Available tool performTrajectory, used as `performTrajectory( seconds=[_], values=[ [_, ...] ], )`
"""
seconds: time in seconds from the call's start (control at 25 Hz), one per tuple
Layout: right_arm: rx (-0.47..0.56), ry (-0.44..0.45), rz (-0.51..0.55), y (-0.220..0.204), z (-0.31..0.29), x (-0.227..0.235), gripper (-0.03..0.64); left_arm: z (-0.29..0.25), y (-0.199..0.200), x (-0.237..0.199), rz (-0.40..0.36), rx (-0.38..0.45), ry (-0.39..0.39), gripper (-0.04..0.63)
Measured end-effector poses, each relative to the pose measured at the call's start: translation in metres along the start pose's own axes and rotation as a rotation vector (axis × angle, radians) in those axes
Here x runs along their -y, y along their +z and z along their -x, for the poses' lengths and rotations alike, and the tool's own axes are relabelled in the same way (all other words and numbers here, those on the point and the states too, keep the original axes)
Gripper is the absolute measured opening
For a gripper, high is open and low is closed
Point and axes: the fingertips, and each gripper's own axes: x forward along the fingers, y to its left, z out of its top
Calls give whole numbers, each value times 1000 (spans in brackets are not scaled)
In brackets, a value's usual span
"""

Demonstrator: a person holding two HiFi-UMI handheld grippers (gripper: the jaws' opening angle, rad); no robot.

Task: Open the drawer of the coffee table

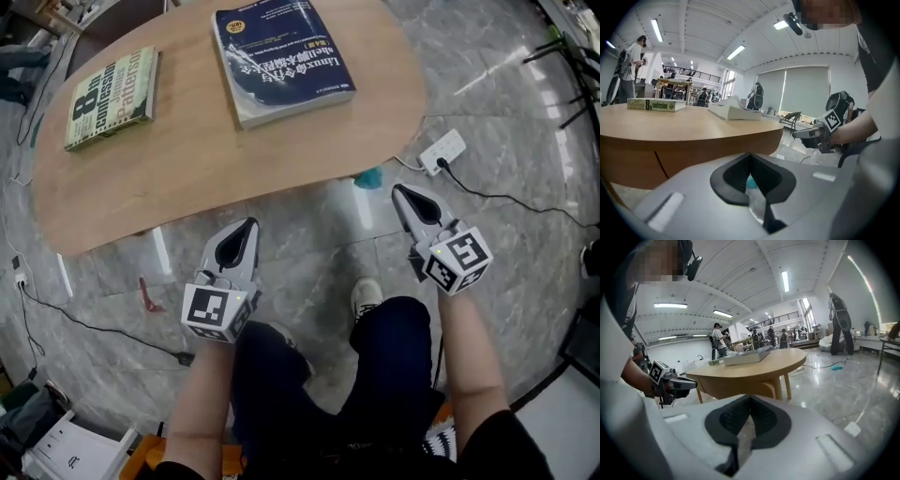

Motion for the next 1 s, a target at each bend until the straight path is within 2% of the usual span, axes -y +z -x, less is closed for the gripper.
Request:
performTrajectory(
  seconds=[0.2,0.48,0.68,0.84,1.0],
  values=[
    [13,1,12,-16,-11,14,31,-18,-9,-9,-14,7,-18,2],
    [44,18,65,-40,-28,30,70,-37,-29,-18,-84,87,-41,2],
    [61,-2,85,-49,-43,39,125,-46,-51,-27,-71,106,-44,2],
    [76,-2,96,-48,-48,43,171,-43,-61,-36,-91,128,-40,2],
    [89,11,115,-42,-53,45,205,-38,-61,-40,-42,140,-45,2]
  ],
)
